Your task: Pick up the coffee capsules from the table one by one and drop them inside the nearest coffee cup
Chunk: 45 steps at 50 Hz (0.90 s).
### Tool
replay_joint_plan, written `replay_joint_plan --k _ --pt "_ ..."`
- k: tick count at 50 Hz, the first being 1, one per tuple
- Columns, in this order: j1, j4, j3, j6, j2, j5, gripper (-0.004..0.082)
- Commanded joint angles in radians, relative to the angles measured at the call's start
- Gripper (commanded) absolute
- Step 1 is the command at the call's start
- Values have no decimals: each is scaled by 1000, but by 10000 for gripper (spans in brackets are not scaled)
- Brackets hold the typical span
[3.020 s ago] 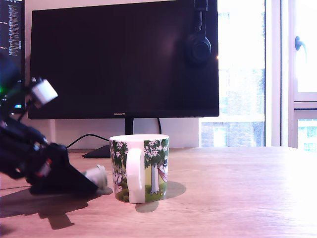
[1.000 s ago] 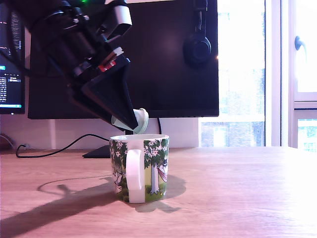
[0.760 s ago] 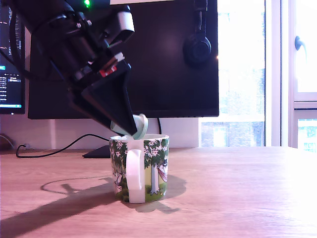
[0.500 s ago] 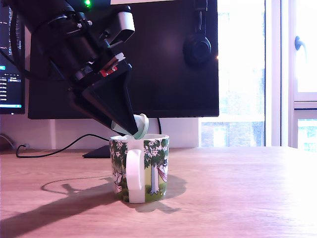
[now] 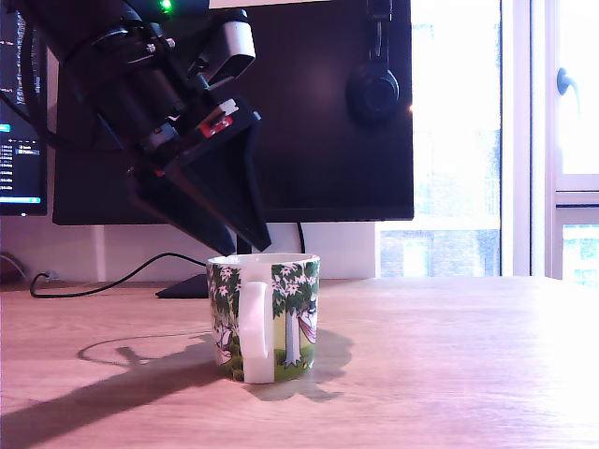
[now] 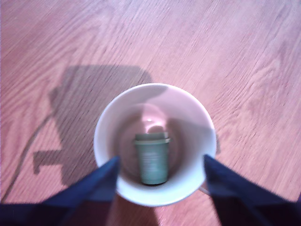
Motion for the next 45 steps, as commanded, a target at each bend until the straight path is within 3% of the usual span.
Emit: replay_joint_plan --k 1,6,14,16,30,45 --pt "-5 4 -1 5 8 2 747" --pt "-5 0 0 5 0 2 563" --pt "-4 5 0 7 -31 11 -38" --pt "-4 19 0 11 -41 22 -10" --pt "34 137 -10 -14 -111 28 -24" --pt "150 348 -184 -53 -214 41 -24"
